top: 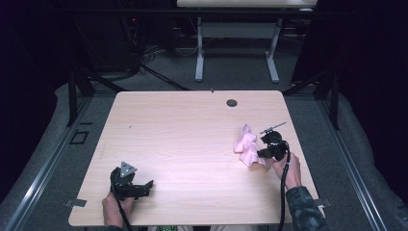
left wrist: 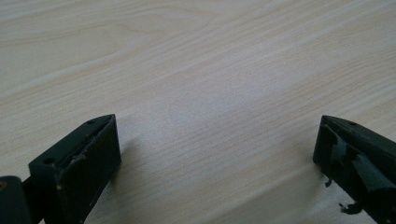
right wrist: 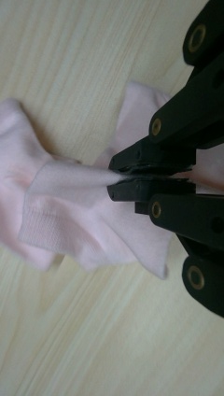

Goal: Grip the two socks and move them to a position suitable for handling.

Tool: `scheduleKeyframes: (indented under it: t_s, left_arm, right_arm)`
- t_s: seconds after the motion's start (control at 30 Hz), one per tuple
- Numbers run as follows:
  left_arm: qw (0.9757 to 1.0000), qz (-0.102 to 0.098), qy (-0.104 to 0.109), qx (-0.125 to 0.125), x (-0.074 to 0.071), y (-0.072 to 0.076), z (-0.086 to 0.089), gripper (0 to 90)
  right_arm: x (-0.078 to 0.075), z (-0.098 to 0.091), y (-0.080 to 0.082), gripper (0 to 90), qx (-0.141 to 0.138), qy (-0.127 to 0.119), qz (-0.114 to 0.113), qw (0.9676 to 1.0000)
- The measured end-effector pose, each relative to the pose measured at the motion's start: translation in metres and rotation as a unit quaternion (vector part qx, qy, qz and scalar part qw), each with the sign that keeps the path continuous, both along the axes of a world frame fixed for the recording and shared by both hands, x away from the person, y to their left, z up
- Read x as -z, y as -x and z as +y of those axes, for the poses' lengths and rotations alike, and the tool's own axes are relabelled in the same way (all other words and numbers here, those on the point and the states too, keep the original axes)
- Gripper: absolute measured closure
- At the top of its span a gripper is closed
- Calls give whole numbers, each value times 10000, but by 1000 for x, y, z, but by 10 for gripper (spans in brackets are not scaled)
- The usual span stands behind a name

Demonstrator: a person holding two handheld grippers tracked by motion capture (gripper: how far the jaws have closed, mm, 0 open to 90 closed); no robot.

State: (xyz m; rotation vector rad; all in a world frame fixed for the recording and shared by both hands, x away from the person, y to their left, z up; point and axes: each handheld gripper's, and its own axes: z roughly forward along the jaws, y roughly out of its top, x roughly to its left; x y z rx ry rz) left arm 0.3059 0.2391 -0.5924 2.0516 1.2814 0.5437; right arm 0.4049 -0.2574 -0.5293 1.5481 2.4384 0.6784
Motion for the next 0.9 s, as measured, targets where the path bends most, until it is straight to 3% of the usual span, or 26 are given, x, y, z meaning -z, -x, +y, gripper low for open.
scheduleKeyframes:
  t_s: [0.07,0.13,0.23,0.5,0.6,0.67,0.7,0.83,0.87,0.9]
  left_arm:
    - [10000,1,11,-9,0,0,0,5]
    - [10000,2,9,-9,0,0,0,5]
    - [10000,-1,-1,-1,0,0,0,5]
    - [10000,-3,1,0,0,0,0,5]
    - [10000,-3,0,1,0,0,0,5]
    - [10000,-1,0,1,0,0,0,5]
    - [10000,-2,-1,1,0,0,0,5]
    - [10000,-2,0,2,0,0,0,5]
    - [10000,-2,0,2,0,0,0,5]
    - [10000,-3,0,0,0,0,0,5]
  right_arm:
    - [-5,0,3,854,-51,-72,-63,9999]
    - [-20,2,14,855,-131,-127,-168,9997]
    - [-27,5,21,854,-258,-174,-204,9993]
    - [-48,29,52,854,-772,-434,-333,9955]
    - [-55,50,69,853,-1150,-562,-349,9912]
    - [-55,56,73,853,-1220,-561,-328,9904]
    - [-55,67,81,853,-1429,-629,-293,9873]
    - [-46,94,97,853,-1836,-791,-178,9797]
    - [-46,94,97,853,-1836,-791,-178,9797]
    - [-41,107,103,853,-2041,-828,-105,9754]
